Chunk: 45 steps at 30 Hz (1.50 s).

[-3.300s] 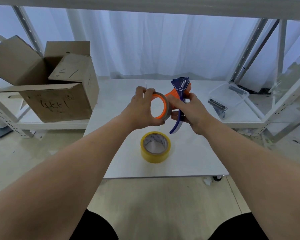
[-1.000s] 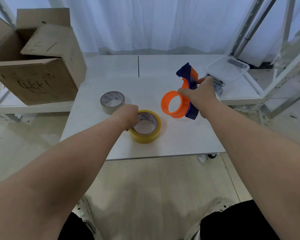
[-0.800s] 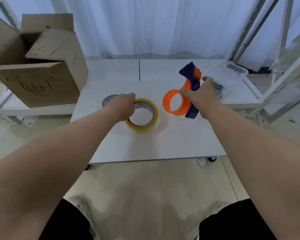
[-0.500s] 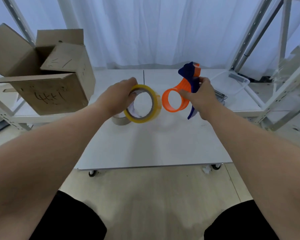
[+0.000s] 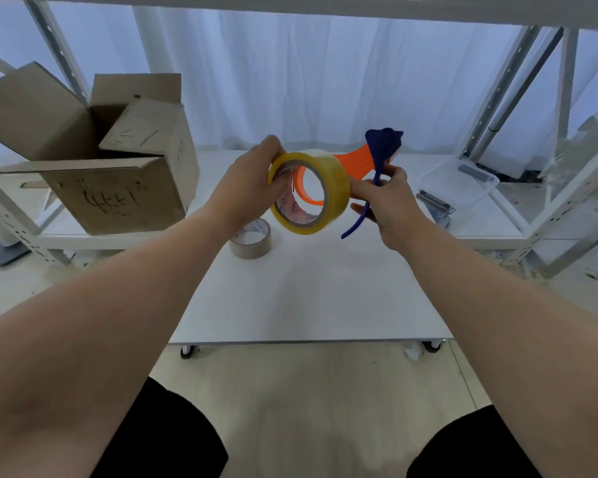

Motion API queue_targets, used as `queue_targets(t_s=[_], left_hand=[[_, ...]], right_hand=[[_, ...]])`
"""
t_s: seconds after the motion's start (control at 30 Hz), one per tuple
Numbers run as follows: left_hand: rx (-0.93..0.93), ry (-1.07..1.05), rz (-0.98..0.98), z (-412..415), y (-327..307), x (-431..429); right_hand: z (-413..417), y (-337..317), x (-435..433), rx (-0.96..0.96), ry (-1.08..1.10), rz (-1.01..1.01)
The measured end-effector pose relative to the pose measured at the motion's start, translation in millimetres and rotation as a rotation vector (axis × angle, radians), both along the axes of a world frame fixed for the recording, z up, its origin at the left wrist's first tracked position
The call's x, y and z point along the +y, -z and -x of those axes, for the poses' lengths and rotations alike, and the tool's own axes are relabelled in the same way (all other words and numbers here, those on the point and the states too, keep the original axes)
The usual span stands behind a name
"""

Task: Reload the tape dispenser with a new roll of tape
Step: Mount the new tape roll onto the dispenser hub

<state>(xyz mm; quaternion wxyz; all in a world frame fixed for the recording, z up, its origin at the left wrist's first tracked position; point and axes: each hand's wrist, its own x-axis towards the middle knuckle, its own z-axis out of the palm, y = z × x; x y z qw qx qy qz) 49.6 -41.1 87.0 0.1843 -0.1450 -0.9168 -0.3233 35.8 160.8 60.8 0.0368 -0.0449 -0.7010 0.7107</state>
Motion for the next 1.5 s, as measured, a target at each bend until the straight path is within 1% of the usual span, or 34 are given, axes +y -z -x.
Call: queue_targets(t_s=[0.17, 0.37, 0.47, 0.57, 0.7, 0.8, 0.9, 1.0, 1.1, 1.2, 1.27, 1.33, 1.4, 1.5], left_hand=[[0.002, -0.053, 0.022, 0.1, -0.2, -2.6], [0.048, -0.06, 0.036, -1.7, -7.0, 3.9], [0.096, -0.073, 0.092, -1.5, -11.8, 8.1], [0.124, -0.108, 0.173, 2.0, -16.5, 10.0], [0.079, -0.136, 0.269, 8.0, -17.8, 9.4], [-0.009, -0.127, 0.277, 6.0, -17.8, 9.2], [-0.102, -0.129, 0.2, 4.6, -17.6, 9.1], [-0.153, -0.123, 0.111, 4.2, -13.8, 11.0], [-0.273, -0.056, -0.064, 2.8, -8.8, 13.2], [-0.461, 0.029, -0.259, -0.4, -6.9, 12.8], [-0.624, 0.049, -0.4, -2.3, -7.8, 14.0], [-0.768, 0.02, -0.517, -0.9, -9.5, 15.2], [-0.826, -0.001, -0.588, 0.7, -11.6, 14.7], [-0.827, 0.041, -0.686, 1.3, -15.0, 11.1]], right_hand=[[-3.6, -5.5, -1.6, 0.025, -0.032, -0.014], [-6.0, -5.7, -1.0, 0.034, -0.095, -0.072], [-6.2, -7.3, -2.4, 0.049, -0.09, -0.032], [-6.0, -8.7, -3.5, 0.051, -0.086, -0.059], [-6.2, -5.3, -6.1, 0.048, -0.103, -0.09], [-6.6, -3.6, -6.7, 0.031, -0.103, -0.07], [-5.6, -4.3, -5.2, -0.009, -0.114, -0.04], [-4.6, -4.4, -3.1, -0.021, -0.133, -0.05], [-4.7, -4.1, -2.5, -0.008, -0.109, -0.062], [-5.2, -5.8, 0.6, 0.004, -0.123, -0.049], [-5.9, -7.5, 3.6, 0.005, -0.2, -0.009], [-7.1, -8.6, 3.8, 0.008, -0.31, 0.037], [-9.0, -10.1, 1.1, 0.016, -0.392, 0.045], [-9.1, -11.5, -1.3, 0.033, -0.437, 0.069]])
